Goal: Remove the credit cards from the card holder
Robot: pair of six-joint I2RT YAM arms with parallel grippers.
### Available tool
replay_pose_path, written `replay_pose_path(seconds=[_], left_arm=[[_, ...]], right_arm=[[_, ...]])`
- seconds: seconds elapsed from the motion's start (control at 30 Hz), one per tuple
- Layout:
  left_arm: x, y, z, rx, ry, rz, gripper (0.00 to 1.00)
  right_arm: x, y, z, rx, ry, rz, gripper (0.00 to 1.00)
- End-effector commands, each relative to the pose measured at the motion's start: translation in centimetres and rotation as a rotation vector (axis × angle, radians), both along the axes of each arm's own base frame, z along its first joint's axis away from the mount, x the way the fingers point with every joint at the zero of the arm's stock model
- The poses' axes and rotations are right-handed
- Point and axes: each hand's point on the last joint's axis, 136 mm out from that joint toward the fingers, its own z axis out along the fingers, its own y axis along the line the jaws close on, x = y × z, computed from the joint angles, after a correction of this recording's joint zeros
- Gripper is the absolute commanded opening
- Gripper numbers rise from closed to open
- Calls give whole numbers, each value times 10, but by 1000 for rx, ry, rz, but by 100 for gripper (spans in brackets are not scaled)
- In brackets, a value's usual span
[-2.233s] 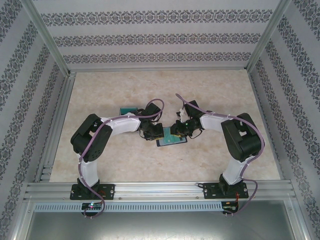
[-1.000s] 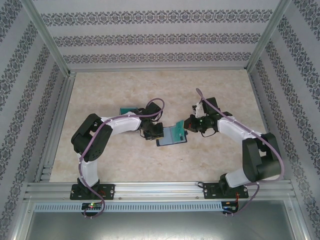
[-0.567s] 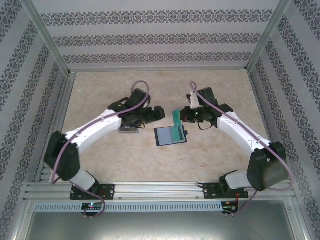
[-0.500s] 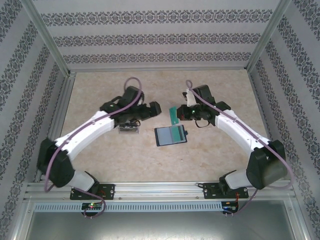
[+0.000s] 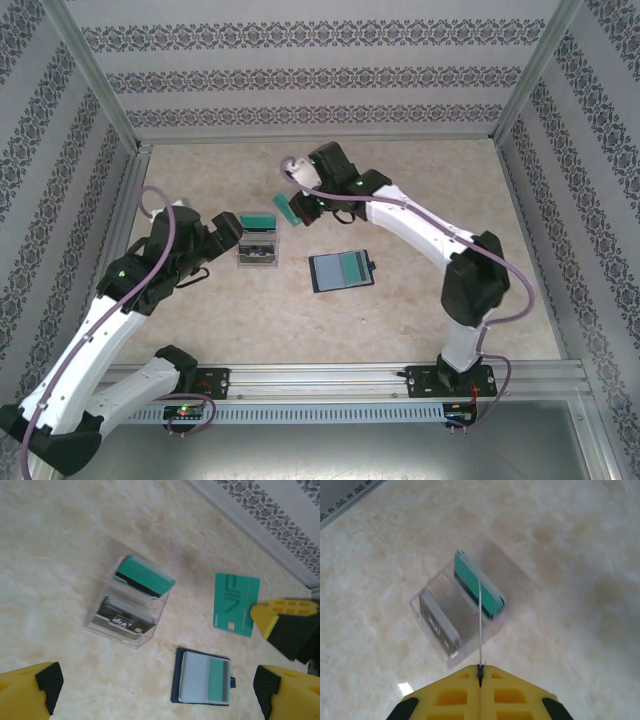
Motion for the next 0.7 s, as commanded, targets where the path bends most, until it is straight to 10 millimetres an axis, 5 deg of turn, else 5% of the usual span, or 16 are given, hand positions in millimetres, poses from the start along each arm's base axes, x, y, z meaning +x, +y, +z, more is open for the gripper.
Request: replay_pose_path(seconds=[0.0, 0.27, 0.67], left_arm=[[-25, 30, -19, 69, 80, 99, 99], [-64, 65, -20, 81, 56, 218, 100], [-92, 78, -29, 64, 82, 246, 100]], right_arm=[[8, 16, 1, -82, -66, 109, 0], [8, 61, -8, -204, -200, 303, 0], [12, 81, -40, -372, -320, 402, 0]])
